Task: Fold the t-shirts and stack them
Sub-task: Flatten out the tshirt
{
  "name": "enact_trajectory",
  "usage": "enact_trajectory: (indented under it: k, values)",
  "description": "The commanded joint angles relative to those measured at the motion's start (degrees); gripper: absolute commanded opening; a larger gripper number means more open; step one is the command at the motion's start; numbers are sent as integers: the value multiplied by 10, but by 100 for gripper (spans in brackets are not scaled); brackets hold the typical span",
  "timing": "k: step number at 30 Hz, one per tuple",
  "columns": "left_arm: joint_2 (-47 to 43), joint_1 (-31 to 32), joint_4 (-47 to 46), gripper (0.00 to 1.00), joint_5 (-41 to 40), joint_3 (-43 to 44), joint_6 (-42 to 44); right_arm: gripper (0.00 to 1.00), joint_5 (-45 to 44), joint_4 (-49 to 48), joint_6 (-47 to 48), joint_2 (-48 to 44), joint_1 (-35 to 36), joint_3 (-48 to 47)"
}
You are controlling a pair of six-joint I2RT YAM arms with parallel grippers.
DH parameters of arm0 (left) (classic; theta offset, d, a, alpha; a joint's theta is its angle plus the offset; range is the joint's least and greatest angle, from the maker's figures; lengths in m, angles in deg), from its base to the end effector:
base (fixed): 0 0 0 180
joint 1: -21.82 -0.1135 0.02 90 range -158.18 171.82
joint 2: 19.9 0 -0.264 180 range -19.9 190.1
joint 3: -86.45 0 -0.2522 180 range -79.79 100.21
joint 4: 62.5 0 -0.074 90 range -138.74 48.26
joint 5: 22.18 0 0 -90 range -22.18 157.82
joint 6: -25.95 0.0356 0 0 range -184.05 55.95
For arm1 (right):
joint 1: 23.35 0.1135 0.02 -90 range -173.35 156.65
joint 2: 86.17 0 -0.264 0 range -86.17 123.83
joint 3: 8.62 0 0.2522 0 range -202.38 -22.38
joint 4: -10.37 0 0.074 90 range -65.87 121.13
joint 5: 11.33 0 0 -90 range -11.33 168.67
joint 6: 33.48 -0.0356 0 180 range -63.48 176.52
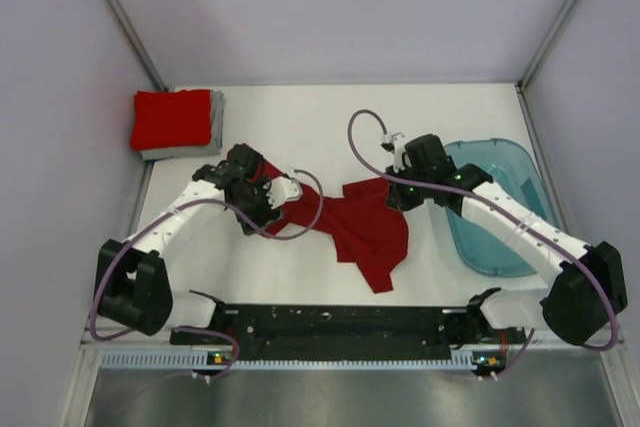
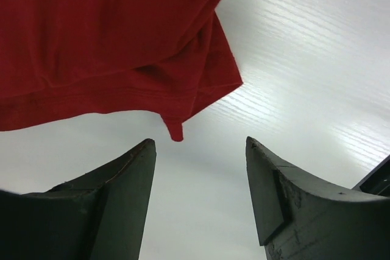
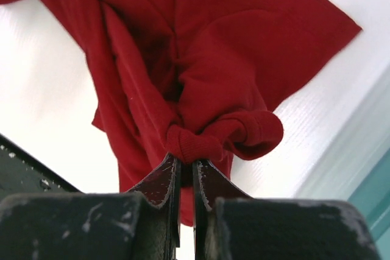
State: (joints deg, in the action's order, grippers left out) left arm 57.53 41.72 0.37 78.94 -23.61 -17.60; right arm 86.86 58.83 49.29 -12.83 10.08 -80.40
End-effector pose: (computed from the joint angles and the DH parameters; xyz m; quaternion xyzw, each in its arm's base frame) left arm 0.2320 -0.0913 0.2357 0.5505 0.8118 -0.0539 0.1871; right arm 0.2197 0.1511 0.2758 -0.2362 0.9074 0.1814 0.2964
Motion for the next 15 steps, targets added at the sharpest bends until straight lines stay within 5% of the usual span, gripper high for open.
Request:
enact_trajectory:
  k: [1, 11, 15]
  values:
    - [25, 2, -18, 65, 31, -34, 2, 0, -25, -31, -31, -7, -21, 0]
    - [96, 59, -124, 71, 13, -37, -73, 0, -68, -38, -31, 51, -52, -39]
    - [122, 66, -144, 68, 15, -33, -83, 50, -102, 1, -30, 101, -62, -108]
